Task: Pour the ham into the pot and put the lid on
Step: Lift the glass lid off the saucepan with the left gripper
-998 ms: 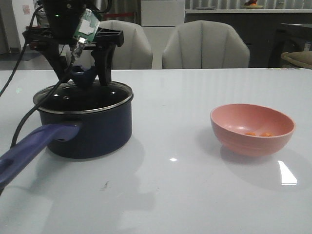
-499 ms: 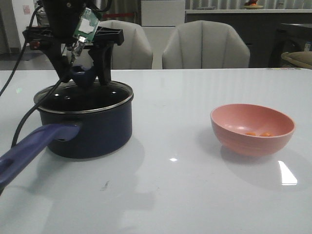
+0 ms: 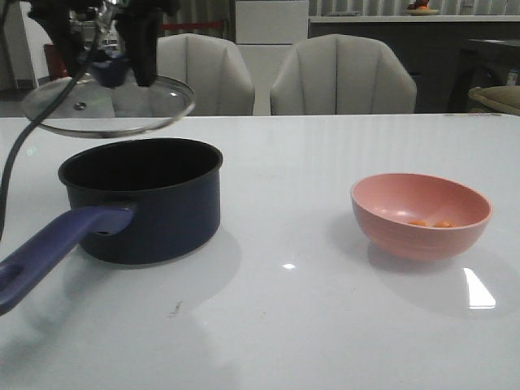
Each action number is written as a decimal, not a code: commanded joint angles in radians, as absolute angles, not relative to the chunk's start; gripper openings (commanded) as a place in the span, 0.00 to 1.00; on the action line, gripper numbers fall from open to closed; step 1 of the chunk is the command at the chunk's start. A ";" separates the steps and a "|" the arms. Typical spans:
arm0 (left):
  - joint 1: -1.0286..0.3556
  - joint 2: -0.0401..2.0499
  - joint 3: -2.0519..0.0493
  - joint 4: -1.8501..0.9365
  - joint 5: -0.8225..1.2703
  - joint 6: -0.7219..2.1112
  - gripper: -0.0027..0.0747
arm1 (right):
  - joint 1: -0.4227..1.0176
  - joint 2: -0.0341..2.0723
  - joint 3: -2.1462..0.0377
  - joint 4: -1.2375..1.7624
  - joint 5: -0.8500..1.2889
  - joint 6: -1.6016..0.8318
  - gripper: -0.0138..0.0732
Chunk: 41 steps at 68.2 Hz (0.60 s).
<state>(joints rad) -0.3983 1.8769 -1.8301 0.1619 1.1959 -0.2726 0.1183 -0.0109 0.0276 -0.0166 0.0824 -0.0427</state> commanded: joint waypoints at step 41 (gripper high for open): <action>0.062 1.645 -1.386 0.007 0.908 -0.063 0.33 | 0.113 -0.030 0.021 -0.027 0.000 -0.043 0.34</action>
<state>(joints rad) 0.0418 1.7003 -1.4273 0.0398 1.0261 -0.0777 0.1183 -0.0109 0.0276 -0.0166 0.0824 -0.0427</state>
